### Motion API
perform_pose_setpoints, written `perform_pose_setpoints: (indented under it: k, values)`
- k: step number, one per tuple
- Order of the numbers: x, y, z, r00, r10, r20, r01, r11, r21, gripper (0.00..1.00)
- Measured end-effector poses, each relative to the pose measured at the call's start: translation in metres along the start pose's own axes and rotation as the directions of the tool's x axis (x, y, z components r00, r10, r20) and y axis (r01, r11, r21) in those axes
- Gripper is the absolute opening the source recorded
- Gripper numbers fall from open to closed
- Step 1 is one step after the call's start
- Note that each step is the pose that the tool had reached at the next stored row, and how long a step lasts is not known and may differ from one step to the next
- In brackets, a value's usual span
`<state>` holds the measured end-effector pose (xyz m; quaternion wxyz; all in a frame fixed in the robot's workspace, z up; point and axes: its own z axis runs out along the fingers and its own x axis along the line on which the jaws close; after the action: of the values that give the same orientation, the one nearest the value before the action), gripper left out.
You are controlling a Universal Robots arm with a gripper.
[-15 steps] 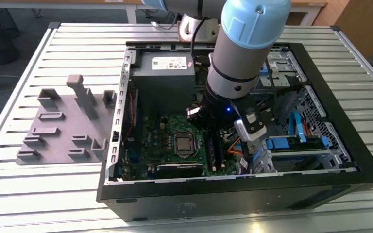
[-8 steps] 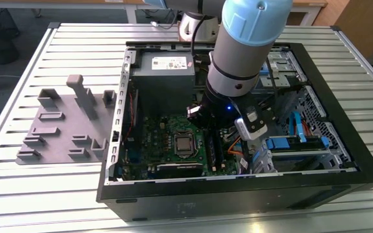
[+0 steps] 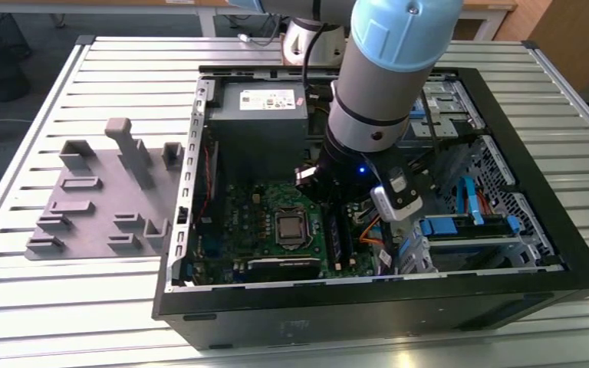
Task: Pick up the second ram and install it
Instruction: 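Press down the second ram until it locks into place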
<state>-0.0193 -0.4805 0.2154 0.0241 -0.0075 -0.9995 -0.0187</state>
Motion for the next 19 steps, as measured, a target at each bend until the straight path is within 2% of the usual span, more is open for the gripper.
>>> perform_pose_setpoints:
  k: [19]
  values:
    - [-0.0006,-0.0002,0.005,1.0,0.004,0.0001,-0.004,1.0,-0.0001,0.14]
